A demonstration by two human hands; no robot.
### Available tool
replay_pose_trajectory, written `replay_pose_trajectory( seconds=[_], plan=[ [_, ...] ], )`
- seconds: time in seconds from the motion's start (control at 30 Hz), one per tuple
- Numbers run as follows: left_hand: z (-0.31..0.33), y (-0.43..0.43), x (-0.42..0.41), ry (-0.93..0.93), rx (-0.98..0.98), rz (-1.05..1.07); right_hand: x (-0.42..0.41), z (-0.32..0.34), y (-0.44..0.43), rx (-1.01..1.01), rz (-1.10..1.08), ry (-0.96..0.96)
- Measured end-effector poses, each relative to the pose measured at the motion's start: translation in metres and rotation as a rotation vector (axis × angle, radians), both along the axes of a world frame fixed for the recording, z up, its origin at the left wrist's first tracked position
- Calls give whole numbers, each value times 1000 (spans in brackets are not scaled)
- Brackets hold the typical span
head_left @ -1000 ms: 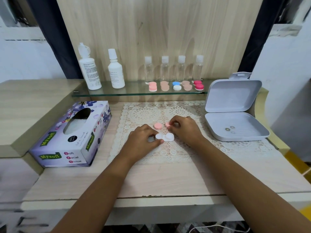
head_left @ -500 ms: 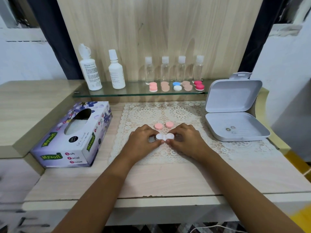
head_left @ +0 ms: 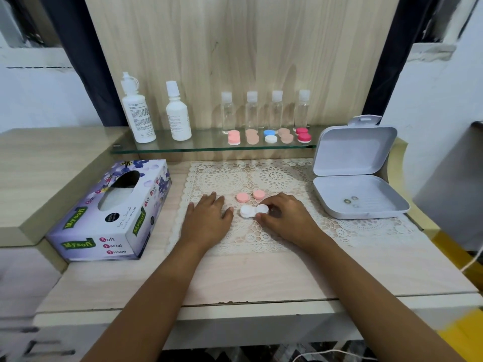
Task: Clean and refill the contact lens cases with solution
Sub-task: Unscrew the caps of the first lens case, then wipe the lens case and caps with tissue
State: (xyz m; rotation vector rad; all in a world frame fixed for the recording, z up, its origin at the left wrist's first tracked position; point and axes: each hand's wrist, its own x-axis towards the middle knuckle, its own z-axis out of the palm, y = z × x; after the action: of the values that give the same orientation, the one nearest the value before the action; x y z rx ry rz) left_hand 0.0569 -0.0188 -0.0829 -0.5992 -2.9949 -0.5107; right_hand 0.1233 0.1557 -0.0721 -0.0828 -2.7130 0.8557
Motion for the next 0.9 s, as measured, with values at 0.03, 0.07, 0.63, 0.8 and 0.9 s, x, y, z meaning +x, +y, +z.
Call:
replay_pose_trajectory(
  seconds=[0.03,0.07,0.63,0.8,0.9],
  plan=[
    [0,0,0,2,-3,1,0,2,0,-36,-9,10],
    [1,0,1,4,-5,3,1,5,-1,-88,-21,21],
    [2,0,3,17,13,3,38,47,106,-431,-390,280],
    [2,0,3,14,13,3,41,36,134,-37,-353,276],
    [2,0,3,19,24,4,39,33,143,333,-190,272]
  ],
)
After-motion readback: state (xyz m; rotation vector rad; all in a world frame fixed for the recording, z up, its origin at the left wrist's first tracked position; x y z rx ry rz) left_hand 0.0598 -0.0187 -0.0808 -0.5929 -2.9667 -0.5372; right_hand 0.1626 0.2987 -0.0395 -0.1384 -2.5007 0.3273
